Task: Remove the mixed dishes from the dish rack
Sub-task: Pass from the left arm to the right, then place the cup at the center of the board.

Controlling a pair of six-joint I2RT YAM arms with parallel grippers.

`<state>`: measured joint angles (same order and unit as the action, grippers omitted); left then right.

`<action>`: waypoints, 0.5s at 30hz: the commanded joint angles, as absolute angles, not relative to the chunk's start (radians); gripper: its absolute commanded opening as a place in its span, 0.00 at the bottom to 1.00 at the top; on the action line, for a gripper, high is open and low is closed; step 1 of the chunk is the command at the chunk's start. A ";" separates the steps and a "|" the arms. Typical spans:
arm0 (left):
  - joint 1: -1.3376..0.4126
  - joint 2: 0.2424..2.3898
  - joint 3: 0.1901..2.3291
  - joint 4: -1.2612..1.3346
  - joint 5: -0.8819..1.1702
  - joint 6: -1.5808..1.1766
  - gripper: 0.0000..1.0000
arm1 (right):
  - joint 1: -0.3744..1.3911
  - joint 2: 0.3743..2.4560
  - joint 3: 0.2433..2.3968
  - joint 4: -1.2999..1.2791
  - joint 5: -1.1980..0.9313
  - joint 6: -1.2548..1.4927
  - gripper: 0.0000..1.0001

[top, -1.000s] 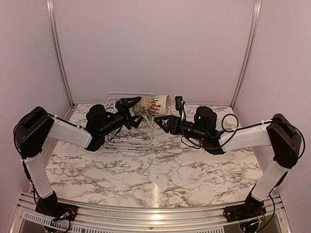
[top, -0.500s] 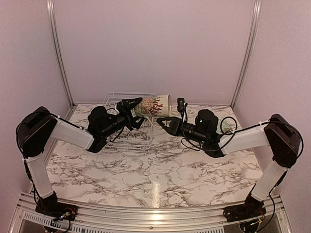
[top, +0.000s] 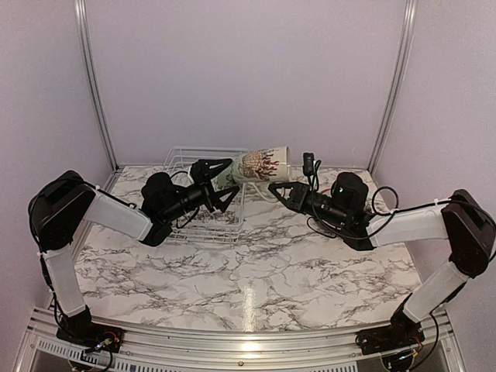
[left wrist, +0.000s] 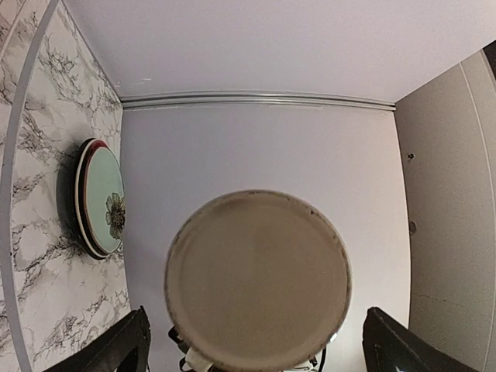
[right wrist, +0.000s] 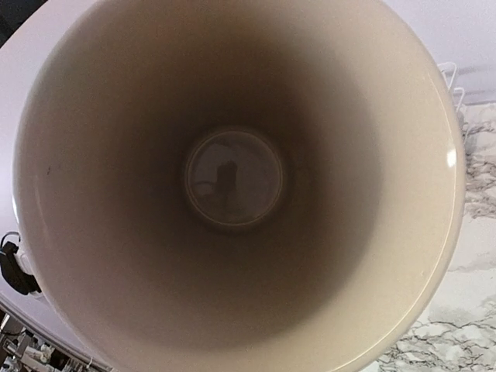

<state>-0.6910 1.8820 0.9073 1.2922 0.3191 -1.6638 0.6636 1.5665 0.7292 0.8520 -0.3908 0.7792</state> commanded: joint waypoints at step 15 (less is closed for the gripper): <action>-0.554 1.699 0.811 1.295 0.433 -1.363 0.99 | 0.574 1.297 0.899 0.260 -0.057 0.502 0.00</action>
<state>-0.5537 1.8389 0.8066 1.3079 0.3889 -1.5417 0.5724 1.3388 0.7856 0.4576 -0.2070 0.6552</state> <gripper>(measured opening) 0.989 0.153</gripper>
